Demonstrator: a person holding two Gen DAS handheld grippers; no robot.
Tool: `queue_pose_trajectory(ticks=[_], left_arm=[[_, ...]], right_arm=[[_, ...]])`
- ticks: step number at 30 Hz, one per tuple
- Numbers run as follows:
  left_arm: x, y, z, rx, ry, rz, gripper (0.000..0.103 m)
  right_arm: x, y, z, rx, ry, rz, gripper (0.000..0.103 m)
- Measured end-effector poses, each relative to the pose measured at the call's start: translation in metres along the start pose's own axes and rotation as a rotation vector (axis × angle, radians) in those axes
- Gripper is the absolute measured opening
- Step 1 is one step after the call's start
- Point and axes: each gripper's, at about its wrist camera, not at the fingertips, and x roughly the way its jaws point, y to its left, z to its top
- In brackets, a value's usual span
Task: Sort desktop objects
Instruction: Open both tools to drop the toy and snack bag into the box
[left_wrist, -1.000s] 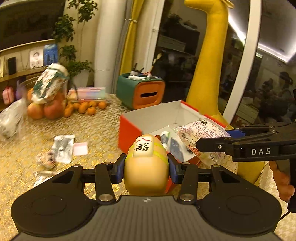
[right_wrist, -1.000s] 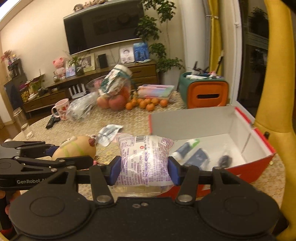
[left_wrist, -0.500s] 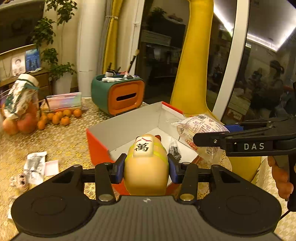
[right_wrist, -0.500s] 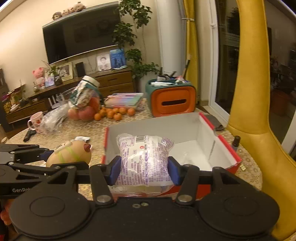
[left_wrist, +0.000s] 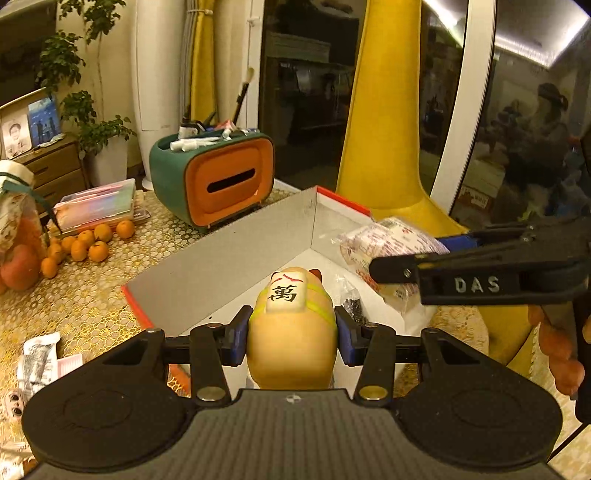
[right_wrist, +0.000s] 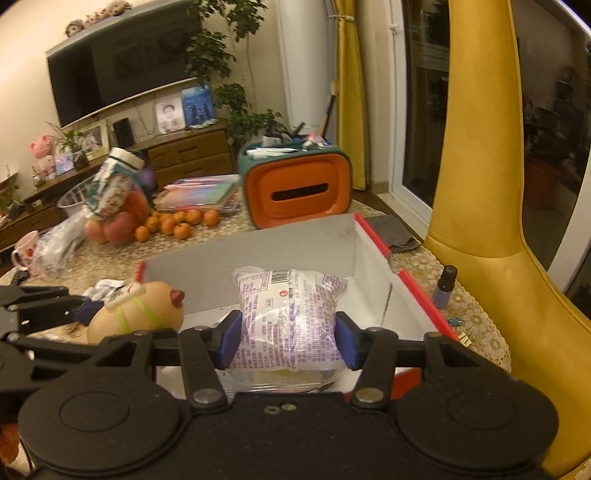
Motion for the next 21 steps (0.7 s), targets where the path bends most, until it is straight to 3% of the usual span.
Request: queue_pose_trajectory(ticks=[10, 21], left_arm=[[0.044, -0.009, 0.000, 0.022, 0.084, -0.008, 0.045], [0.074, -0.004, 0.003, 0.026, 0.152, 0.007, 0.045]], right_arm=[[0.053, -0.021, 0.005, -0.002, 0.079, -0.068, 0.052], [0.090, -0.016, 0.014, -0.038, 0.158, -0.064, 0.052]])
